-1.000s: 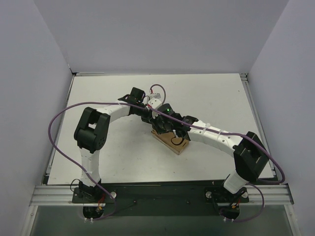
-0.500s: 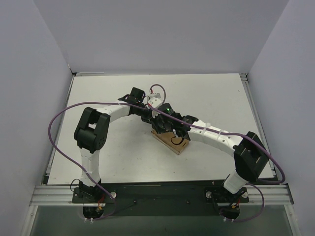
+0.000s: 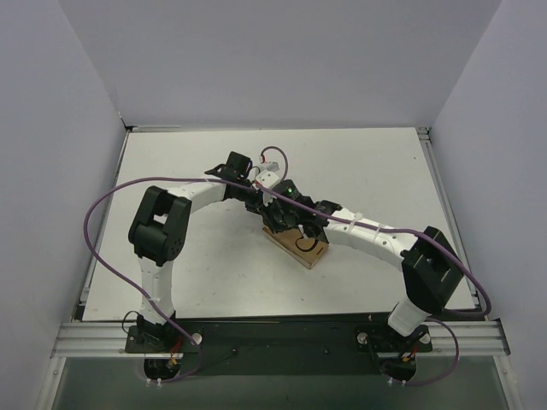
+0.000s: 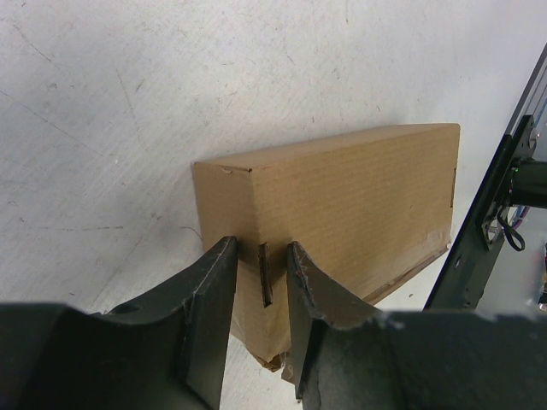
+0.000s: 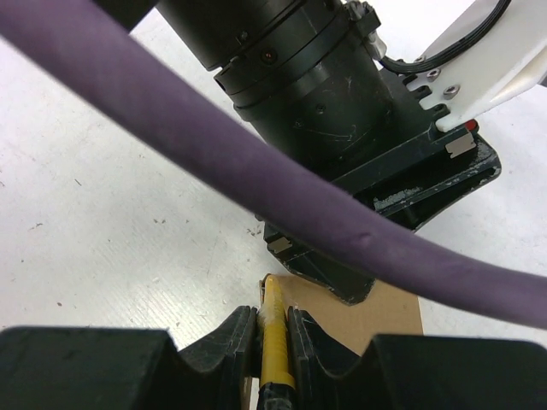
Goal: Unpack the express box
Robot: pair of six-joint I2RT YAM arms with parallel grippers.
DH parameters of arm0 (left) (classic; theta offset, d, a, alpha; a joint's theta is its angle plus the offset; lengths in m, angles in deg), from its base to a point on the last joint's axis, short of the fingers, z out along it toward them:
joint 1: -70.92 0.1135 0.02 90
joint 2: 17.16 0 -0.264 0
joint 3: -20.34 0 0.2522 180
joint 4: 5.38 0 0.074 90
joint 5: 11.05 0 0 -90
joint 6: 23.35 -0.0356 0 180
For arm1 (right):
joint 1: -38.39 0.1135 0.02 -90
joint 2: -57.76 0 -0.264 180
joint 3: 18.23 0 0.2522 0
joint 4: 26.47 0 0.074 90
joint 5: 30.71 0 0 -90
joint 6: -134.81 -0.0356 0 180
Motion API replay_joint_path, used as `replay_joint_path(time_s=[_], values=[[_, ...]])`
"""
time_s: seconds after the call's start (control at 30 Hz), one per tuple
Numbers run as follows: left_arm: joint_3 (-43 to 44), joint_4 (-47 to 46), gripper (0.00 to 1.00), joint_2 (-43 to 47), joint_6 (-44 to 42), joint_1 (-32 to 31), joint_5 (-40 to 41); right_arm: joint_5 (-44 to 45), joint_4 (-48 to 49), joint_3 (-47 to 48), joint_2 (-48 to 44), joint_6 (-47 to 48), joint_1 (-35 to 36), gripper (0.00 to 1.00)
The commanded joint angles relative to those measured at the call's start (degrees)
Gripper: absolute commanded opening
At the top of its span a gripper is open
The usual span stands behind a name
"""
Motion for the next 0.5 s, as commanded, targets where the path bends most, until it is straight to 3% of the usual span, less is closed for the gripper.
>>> replay_joint_path(time_s=[0.0,0.47], values=[[0.0,2.4,0.38,-1.1,-2.1,-0.1,3.0,-0.3,0.3,2.1,0.3,0.4,0.2,0.00],[0.8,2.9,0.38,-1.7,-2.2,0.0,4.0,-2.1,-2.1,2.2,-0.2,-0.2,0.2,0.00]])
